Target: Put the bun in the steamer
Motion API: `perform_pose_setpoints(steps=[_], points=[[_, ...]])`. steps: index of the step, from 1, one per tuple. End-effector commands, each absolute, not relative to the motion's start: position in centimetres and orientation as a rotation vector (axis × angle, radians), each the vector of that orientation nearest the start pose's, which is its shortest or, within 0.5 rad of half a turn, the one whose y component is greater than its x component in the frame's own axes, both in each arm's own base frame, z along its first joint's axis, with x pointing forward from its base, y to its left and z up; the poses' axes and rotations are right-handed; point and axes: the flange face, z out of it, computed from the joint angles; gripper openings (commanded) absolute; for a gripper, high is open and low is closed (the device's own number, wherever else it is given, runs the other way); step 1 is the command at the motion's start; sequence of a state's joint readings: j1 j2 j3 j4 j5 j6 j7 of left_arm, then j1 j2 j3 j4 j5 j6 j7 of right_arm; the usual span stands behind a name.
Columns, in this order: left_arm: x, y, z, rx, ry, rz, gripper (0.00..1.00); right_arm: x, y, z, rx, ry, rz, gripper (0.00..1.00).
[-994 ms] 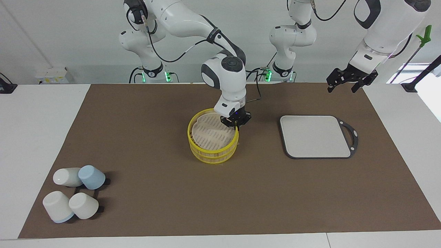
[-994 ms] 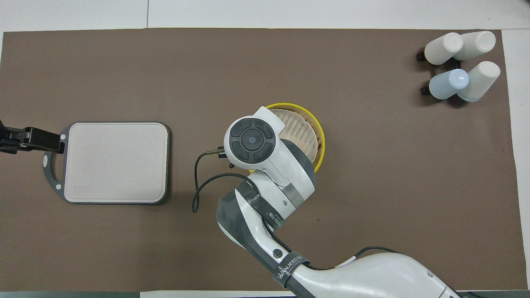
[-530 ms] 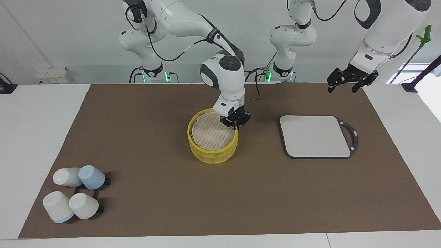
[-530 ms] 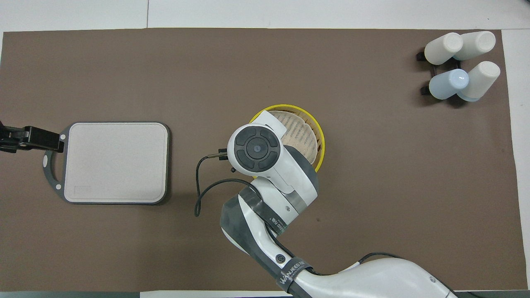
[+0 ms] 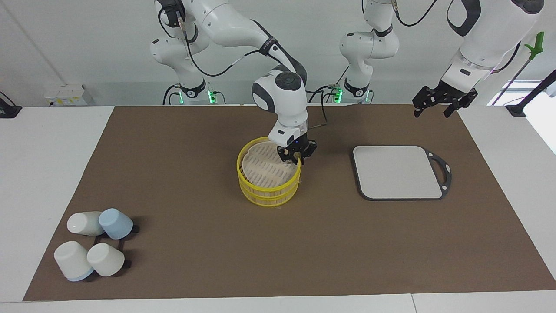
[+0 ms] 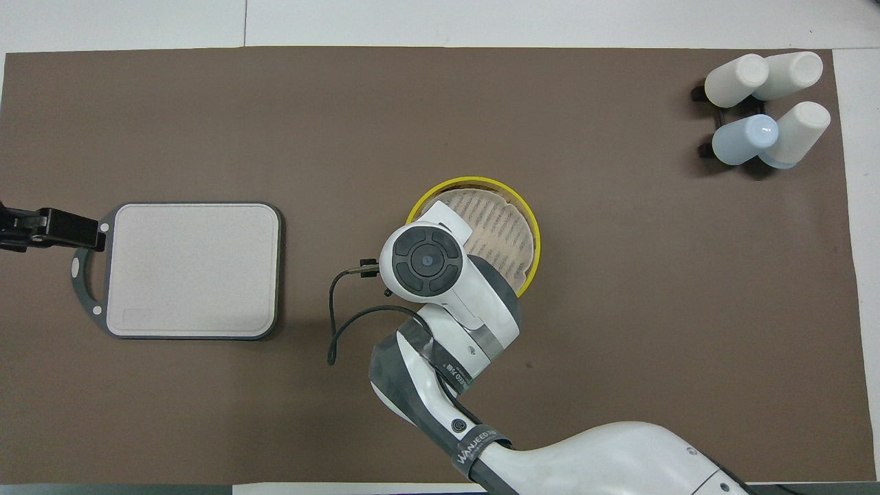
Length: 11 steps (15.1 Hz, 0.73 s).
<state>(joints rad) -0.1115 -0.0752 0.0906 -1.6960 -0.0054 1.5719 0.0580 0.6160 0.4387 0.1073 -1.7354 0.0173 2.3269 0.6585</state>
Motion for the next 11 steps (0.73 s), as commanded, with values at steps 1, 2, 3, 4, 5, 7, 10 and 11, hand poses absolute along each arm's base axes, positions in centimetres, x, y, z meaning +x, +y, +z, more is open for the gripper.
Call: perform_pose_setpoints(steps=[1,2,3,4,5,7,10,11], points=[[53.2,-0.6,60.8,-3.133,0.128,0.061,1.0,51.0,44.2,34.2,-2.985,-0.02,-0.124,1.0],[53.2,-0.6,60.8,-3.133,0.128,0.061,1.0,51.4,44.2,34.7,-2.979,-0.013,-0.133,1.0],[53.2,-0.6,60.8,-3.133,0.128,0.061,1.0,51.8,44.1,35.3,-2.976,-0.009,-0.139,1.0],[53.1,-0.6,60.8,-3.133,0.129,0.061,1.0,52.1,44.0,35.9,-2.972,-0.004,-0.15,1.0],[53.1,-0.6,60.8,-3.133,0.129,0.061,1.0,52.5,43.9,36.8,-2.965,0.003,-0.162,1.0],[53.1,-0.6,60.8,-3.133,0.126,0.061,1.0,53.7,43.0,40.1,-2.977,0.011,-0.161,1.0],[53.1,-0.6,60.8,-3.133,0.126,0.061,1.0,54.9,39.1,45.4,-3.048,0.001,-0.081,1.0],[53.2,-0.6,60.8,-3.133,0.126,0.063,1.0,55.2,36.6,47.5,-3.066,-0.005,-0.062,1.0]])
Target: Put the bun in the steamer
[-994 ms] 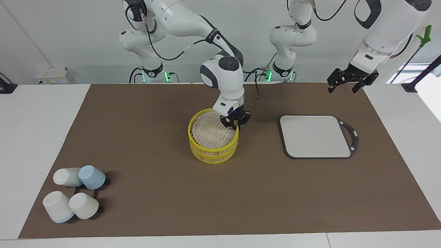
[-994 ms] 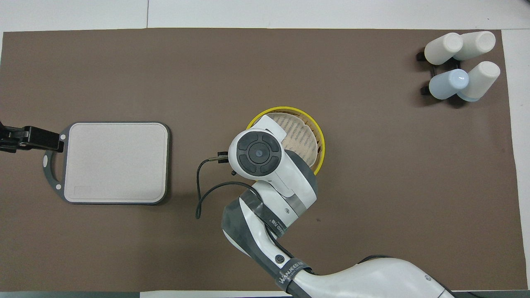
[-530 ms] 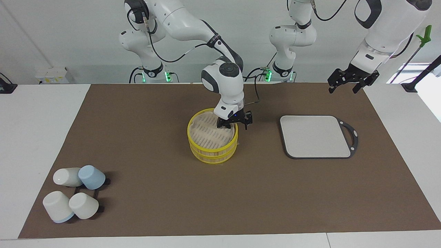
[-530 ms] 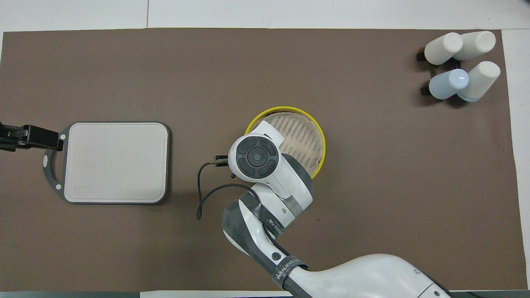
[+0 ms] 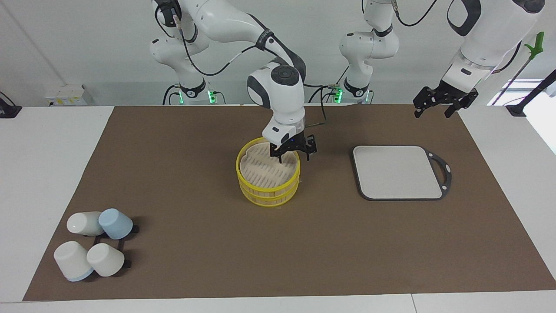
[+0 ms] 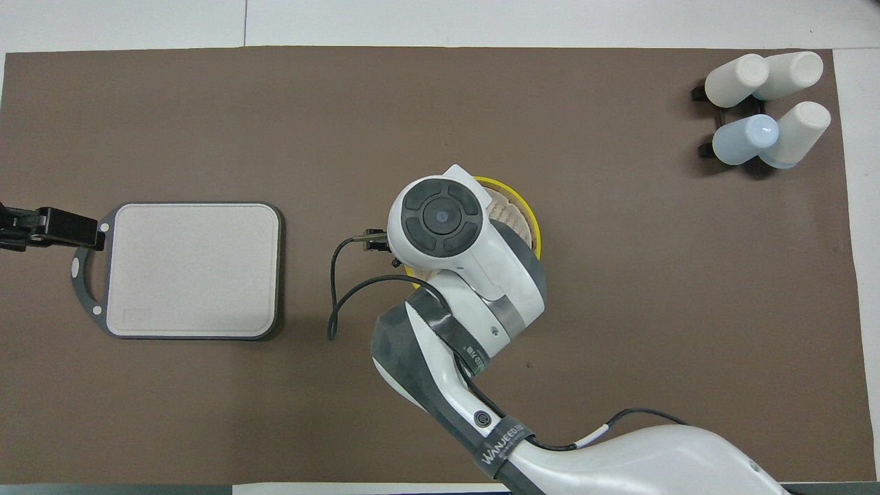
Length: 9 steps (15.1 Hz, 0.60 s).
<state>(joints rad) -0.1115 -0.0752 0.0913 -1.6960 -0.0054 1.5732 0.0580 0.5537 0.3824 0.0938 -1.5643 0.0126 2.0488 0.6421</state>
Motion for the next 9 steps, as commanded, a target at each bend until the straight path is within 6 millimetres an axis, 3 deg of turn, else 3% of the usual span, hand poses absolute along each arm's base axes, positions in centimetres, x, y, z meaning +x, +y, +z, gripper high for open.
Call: perform_pose_setpoints(steps=[1,3,5,9], points=[[53.2,-0.6,60.8,-3.133,0.126,0.063,1.0,55.3,34.2,49.3,-3.085,-0.008,-0.035,1.0],[53.2,-0.6,60.8,-3.133,0.126,0.061,1.0,55.9,28.3,52.9,-3.108,-0.044,-0.001,1.0],[53.2,-0.6,60.8,-3.133,0.128,0.061,1.0,55.2,23.6,54.9,-3.139,-0.14,0.11,1.0],[53.2,-0.7,60.8,-3.133,0.131,0.061,1.0,53.6,14.0,59.9,-3.148,-0.069,0.189,1.0]])
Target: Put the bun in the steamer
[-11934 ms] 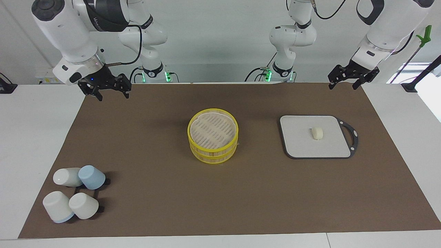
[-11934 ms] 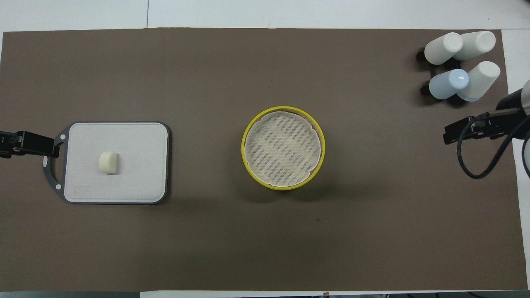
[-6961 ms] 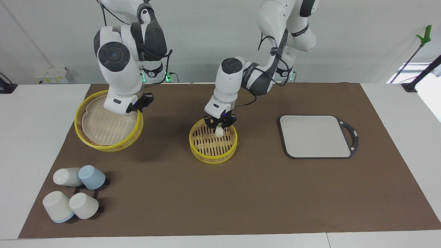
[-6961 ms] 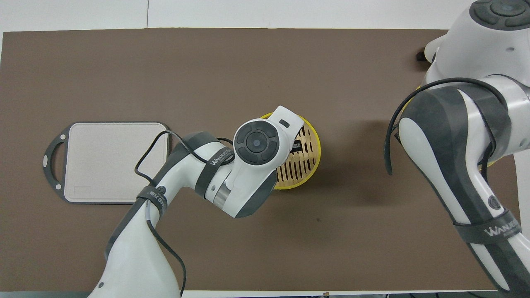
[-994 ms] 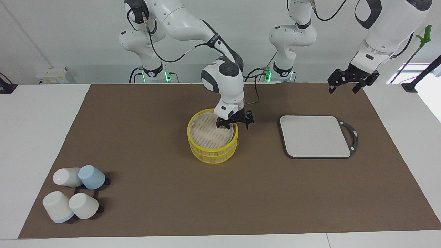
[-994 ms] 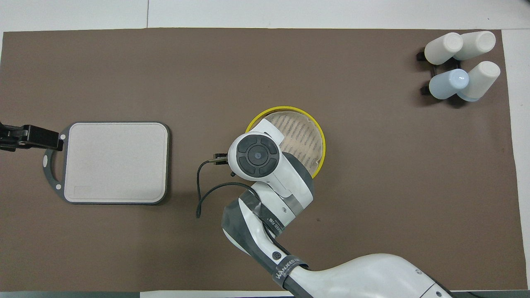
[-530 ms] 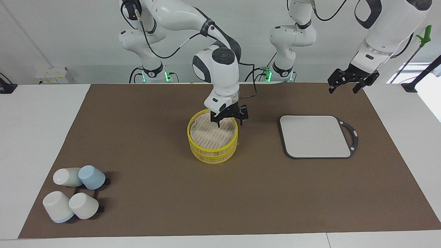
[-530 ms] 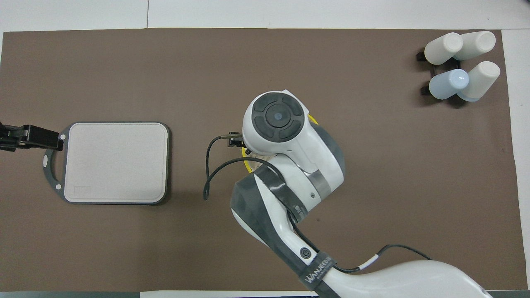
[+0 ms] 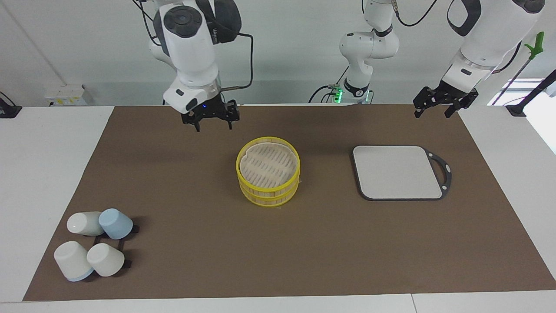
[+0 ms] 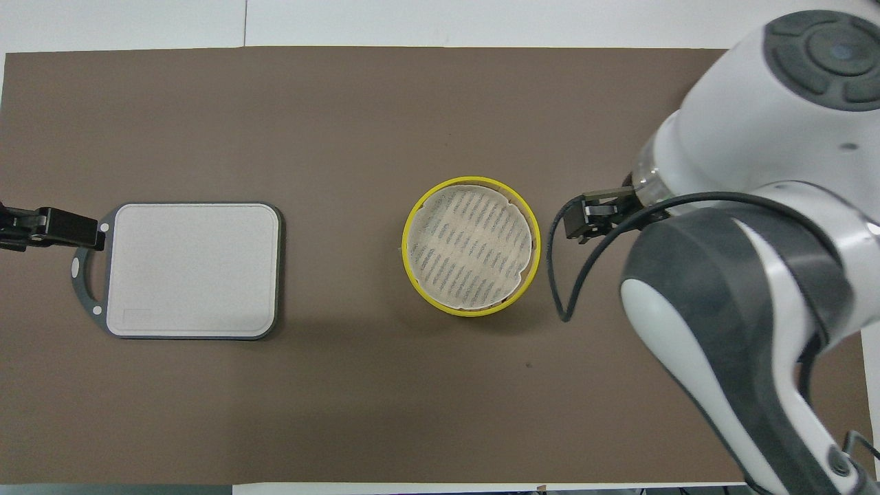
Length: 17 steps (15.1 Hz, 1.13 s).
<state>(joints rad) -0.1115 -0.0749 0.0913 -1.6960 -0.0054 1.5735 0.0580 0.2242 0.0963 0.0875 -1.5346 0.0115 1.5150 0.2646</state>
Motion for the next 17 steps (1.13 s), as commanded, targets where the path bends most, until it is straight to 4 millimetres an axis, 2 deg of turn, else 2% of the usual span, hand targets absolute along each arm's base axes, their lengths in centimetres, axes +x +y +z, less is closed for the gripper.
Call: perform_pose_setpoints(steps=[1,5,7,9,11,17], points=[[53.2,-0.7,60.8,-3.133,0.131,0.061,1.0,53.4,12.5,60.6,-3.144,-0.071,0.187,1.0],[53.2,-0.7,60.8,-3.133,0.131,0.061,1.0,53.2,7.5,60.8,-3.123,-0.042,0.265,1.0],[53.2,-0.7,60.8,-3.133,0.131,0.061,1.0,53.3,6.8,60.3,-3.124,-0.083,0.264,1.0],[53.2,-0.7,60.8,-3.133,0.128,0.061,1.0,54.4,5.3,60.1,-3.131,-0.075,0.172,1.0],[53.2,-0.8,60.8,-3.133,0.131,0.061,1.0,54.9,3.7,60.0,-3.135,-0.029,0.154,1.0],[53.2,-0.8,60.8,-3.133,0.131,0.061,1.0,55.0,3.9,60.1,-3.176,-0.048,0.145,1.0]])
